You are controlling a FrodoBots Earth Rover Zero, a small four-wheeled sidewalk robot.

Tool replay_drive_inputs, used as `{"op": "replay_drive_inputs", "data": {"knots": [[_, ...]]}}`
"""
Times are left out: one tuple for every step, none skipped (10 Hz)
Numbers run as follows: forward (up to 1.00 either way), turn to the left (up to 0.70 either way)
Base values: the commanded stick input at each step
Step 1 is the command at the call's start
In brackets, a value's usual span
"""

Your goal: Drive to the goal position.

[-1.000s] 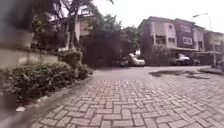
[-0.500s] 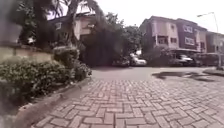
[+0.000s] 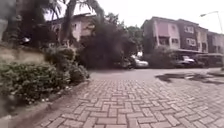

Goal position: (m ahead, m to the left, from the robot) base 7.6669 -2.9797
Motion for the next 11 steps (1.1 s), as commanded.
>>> {"op": "replay_drive_inputs", "data": {"knots": [[0.69,-0.32],[0.69,-0.16],[0.69,0.03],[0.69,0.03],[0.69,0.03],[0.69,0.03],[0.69,0.03],[0.69,0.03],[0.69,0.03],[0.69,0.03],[0.69,0.03]]}}
